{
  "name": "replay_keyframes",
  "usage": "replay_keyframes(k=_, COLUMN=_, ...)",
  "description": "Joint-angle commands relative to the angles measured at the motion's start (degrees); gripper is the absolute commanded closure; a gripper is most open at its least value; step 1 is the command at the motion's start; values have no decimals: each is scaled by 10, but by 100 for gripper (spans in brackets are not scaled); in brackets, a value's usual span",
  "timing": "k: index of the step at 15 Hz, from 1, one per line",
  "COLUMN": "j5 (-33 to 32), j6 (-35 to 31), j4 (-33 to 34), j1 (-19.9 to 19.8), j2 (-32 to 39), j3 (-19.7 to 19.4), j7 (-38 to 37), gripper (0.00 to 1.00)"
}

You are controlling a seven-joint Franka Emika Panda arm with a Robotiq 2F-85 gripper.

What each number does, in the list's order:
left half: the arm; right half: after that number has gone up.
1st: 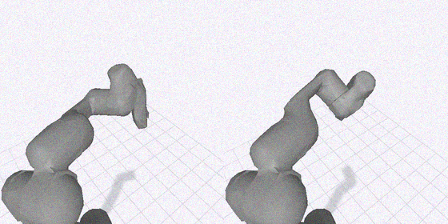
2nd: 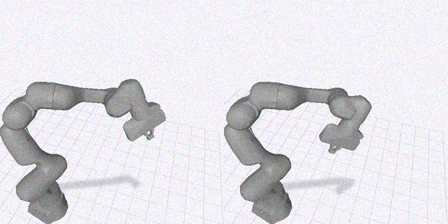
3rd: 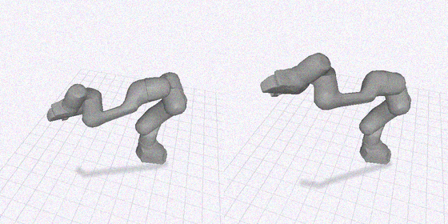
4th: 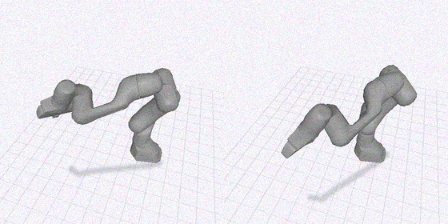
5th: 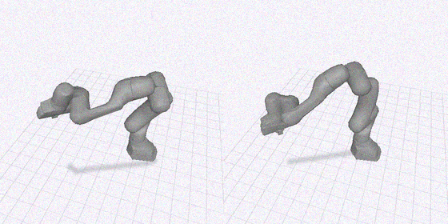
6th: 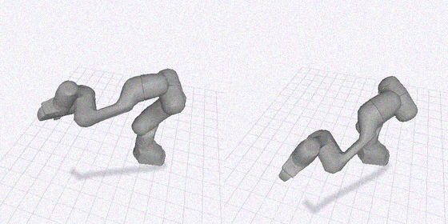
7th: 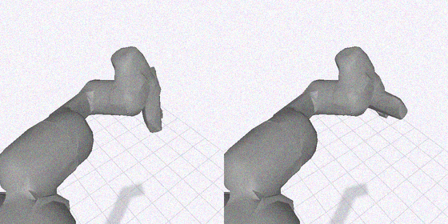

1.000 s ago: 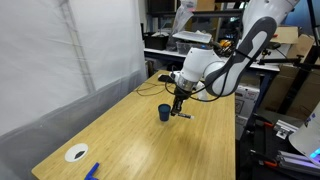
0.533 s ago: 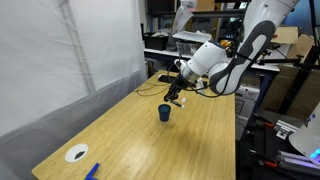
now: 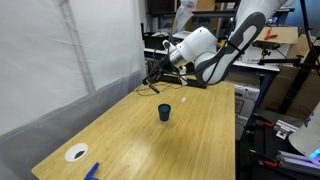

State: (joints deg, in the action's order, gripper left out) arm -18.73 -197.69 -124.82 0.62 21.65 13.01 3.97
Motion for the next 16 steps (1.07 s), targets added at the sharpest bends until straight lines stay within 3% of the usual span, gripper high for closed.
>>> replay_keyframes(k=1, j5=-6, j6=-18, j4=2, j1=-21, j2=26, j3=6, j7=13, gripper=95)
replay_keyframes(k=7, j5=-11, j6=-3, j4=28, j1=-95, j2=76, j3=40, j7=10, gripper=95)
replay_keyframes(k=16, j5=-17, j6=-4, j4=60, j1=-132, j2=174, j3=83, j7=23, gripper=95)
